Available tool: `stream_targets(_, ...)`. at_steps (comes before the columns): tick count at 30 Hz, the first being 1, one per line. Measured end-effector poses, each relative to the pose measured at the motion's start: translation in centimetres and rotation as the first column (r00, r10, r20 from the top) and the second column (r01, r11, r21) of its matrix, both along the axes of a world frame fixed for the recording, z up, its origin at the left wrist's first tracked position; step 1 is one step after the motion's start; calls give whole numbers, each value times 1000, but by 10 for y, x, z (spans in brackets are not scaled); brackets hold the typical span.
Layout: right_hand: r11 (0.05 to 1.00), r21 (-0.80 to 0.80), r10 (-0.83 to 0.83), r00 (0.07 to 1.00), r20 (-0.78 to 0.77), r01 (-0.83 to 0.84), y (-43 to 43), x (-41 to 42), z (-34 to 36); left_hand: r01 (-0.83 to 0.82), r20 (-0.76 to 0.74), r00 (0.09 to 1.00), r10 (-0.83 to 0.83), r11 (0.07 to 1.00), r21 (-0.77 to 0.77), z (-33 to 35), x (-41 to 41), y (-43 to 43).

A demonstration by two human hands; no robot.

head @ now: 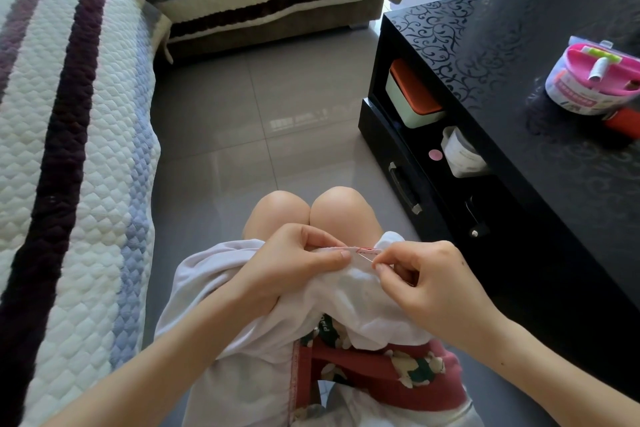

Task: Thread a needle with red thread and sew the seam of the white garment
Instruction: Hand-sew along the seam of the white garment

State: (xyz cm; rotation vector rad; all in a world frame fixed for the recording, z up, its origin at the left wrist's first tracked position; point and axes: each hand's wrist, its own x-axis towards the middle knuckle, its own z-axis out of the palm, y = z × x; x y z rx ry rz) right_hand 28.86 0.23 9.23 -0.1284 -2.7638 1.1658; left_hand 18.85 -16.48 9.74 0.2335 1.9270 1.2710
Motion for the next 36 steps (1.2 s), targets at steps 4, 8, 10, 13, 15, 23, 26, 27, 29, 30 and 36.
stream_targets(4,1000,-3,-4,1000,6,4,0,0,0,8,-6,1000,-8,1000,6,1,0,0)
stream_targets(8,1000,0,3,1000,16,-3,-1,-1,0,25,-25,999,-24,999,24,4,2,-1)
stream_targets(10,1000,9,8,1000,20,-8,-1,-2,0,37,-51,998,-36,999,24,4,2,-1)
stream_targets(13,1000,23,19,999,38,-20,-2,-3,-1,56,-102,993,-53,998,29,3,3,-2)
stream_targets(15,999,24,25,998,55,-27,-2,-5,-1,76,-139,988,-71,996,35,2,4,-2)
stream_targets(23,997,-69,41,997,67,-36,0,-8,1,74,-121,990,-69,997,38,6,4,-1)
stream_targets(26,990,-138,45,996,73,-34,1,-7,1,51,-90,995,-49,998,20,6,4,0)
stream_targets(27,986,-162,47,996,77,-34,1,-7,1,46,-79,996,-44,999,17,6,4,1)
stream_targets(29,973,-230,50,995,91,-28,2,-6,2,40,-51,998,-39,999,17,5,3,2)
stream_targets(30,962,-271,55,993,103,-25,3,-6,2,39,-32,999,-38,999,22,4,3,2)
stream_targets(36,847,-531,141,966,215,-6,14,-11,-3,33,126,991,-49,992,125,2,1,0)
